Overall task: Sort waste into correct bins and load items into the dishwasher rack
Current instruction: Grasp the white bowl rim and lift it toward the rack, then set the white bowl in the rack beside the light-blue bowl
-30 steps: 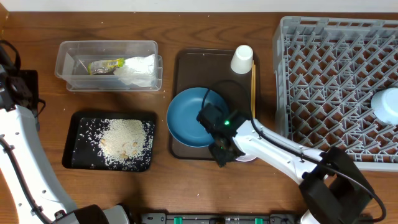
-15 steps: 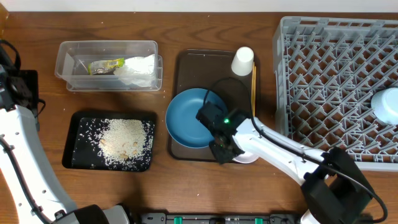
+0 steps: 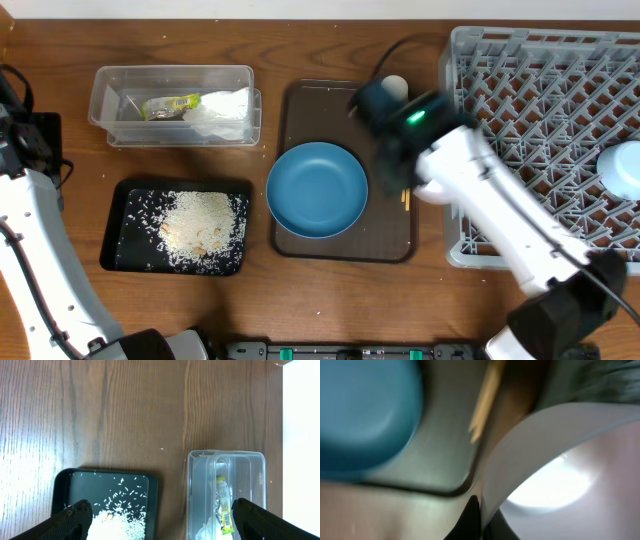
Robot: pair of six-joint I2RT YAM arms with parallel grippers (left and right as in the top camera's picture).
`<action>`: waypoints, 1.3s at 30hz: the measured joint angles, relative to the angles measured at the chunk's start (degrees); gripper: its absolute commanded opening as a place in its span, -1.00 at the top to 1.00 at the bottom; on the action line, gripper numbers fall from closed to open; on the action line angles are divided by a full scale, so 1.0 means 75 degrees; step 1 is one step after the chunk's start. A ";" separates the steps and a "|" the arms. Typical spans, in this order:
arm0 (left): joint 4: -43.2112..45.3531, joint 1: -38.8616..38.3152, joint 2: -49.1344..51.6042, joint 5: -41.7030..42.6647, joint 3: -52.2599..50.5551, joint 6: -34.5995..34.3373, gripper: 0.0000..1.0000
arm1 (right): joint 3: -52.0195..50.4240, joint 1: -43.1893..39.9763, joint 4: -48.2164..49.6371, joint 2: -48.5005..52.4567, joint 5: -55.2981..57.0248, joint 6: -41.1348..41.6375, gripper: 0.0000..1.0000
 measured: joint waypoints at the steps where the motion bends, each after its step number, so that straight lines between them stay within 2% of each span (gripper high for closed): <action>1: -0.0003 0.0000 0.0000 0.0000 0.0000 0.0000 -0.84 | 0.0236 -0.0353 0.0090 -0.0015 0.0082 0.0006 0.98; 6: -0.0003 0.0000 0.0000 0.0000 0.0000 0.0000 -0.84 | 0.0772 -0.2200 0.1332 -0.0283 0.0166 -0.0198 0.98; 9: -0.0006 0.0000 0.0000 0.0000 0.0000 0.0000 -0.84 | 0.0807 -0.3404 0.2337 -0.0417 -0.0417 -0.0699 0.98; 17: -0.0009 0.0000 0.0000 0.0000 0.0000 0.0000 -0.84 | 0.0772 -0.5893 0.4409 -0.0239 -0.3774 -0.1807 0.98; 23: -0.0003 0.0000 0.0000 0.0000 0.0000 0.0000 -0.84 | 0.0769 -0.7172 0.5126 0.0676 -0.6219 -0.2165 0.98; 31: -0.0006 0.0000 0.0000 0.0000 0.0000 0.0000 -0.84 | 0.0755 -0.8425 0.6744 0.2375 -0.9841 -0.2218 0.98; 39: -0.0003 0.0000 0.0000 0.0000 0.0000 0.0000 -0.84 | 0.0749 -0.9145 0.7306 0.3450 -1.1220 -0.1585 0.98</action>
